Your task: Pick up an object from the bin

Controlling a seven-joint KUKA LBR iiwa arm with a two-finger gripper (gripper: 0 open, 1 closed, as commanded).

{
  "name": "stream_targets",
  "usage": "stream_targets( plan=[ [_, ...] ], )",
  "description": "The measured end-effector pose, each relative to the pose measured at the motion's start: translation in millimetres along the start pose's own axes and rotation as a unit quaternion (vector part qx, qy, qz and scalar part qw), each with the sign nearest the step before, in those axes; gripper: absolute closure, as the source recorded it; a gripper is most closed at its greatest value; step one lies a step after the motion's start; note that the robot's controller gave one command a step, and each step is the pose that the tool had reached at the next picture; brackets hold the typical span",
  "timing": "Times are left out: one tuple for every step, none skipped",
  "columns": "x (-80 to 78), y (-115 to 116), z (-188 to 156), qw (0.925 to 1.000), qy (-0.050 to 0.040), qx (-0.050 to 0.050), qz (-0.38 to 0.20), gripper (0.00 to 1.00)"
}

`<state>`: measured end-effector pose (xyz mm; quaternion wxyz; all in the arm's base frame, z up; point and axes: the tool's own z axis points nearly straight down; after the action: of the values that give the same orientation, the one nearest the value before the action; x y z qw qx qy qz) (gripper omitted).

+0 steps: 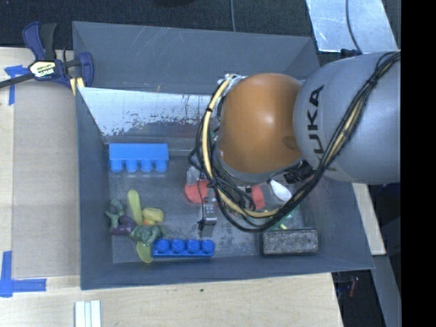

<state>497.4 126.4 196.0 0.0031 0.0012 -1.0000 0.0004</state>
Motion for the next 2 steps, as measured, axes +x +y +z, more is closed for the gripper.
stream_targets(
  plan=[
    [-1.8,-1,-4,1.0,-0.0043,-0.001,0.001,0.0],
    [-49.8,-14,44,0.9988,-0.0079,-0.002,0.048,0.0]
  ],
)
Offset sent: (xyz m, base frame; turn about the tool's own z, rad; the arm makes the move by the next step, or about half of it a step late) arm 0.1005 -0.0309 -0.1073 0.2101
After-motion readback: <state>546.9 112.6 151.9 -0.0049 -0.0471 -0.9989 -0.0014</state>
